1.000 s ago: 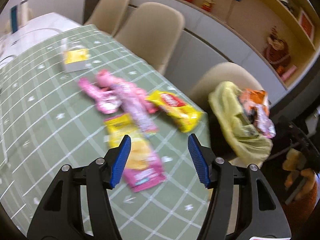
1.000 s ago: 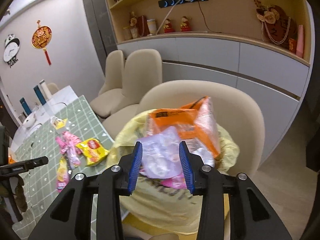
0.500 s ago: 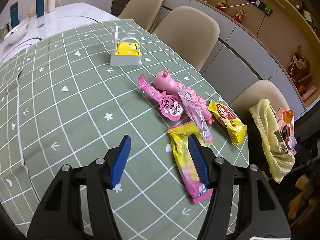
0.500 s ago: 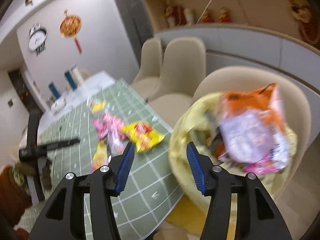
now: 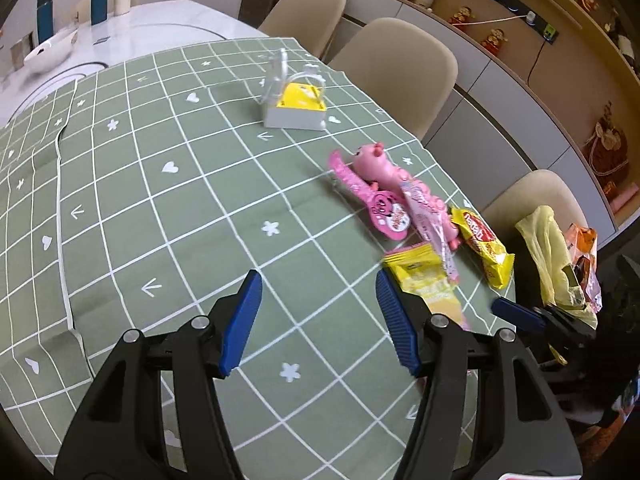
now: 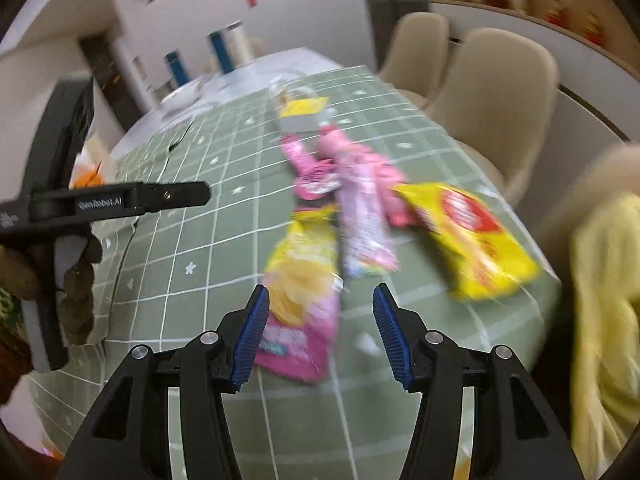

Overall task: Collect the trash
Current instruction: 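Reach the right tool to the yellow-and-pink chips bag and grasp it, then lift the chips bag with the right tool while the left tool reaches toward the pink candy toy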

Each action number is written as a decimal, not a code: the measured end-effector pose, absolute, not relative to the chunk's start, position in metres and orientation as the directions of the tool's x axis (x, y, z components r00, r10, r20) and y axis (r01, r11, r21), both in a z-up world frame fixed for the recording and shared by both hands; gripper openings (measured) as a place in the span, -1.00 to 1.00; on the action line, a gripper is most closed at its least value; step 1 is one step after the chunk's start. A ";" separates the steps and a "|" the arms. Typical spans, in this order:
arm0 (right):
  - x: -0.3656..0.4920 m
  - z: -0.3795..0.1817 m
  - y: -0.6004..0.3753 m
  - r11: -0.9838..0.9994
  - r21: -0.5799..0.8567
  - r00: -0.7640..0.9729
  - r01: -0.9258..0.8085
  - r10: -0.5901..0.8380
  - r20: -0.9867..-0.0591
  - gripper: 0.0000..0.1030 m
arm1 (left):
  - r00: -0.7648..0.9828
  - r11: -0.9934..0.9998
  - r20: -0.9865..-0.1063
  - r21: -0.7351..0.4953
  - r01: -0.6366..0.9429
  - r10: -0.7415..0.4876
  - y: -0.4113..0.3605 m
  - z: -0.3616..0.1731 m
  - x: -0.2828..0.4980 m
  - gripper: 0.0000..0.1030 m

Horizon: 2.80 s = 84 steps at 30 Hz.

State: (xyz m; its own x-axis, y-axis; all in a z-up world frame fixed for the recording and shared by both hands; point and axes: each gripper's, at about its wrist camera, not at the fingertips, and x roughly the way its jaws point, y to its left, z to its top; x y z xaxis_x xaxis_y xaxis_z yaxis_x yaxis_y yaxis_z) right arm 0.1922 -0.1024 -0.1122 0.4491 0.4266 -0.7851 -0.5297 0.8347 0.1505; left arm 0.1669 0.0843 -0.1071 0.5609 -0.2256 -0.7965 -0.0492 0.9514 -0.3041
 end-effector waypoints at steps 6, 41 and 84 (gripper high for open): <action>0.210 -0.132 -0.096 0.838 0.207 0.379 -0.505 0.431 -0.819 -0.66 | 0.573 0.944 -0.766 -0.329 0.039 -0.291 0.082 -0.106 0.183 0.09; 0.197 -0.132 -0.103 0.829 0.226 0.404 -0.511 0.464 -0.788 -0.25 | 0.474 0.922 -0.794 -0.364 0.131 -0.380 0.088 -0.122 0.187 0.09; 0.101 -0.095 -0.215 0.945 0.198 0.549 -0.260 0.313 -0.775 -0.94 | 0.493 0.943 -0.806 -0.309 0.121 -0.327 0.052 -0.126 0.281 0.09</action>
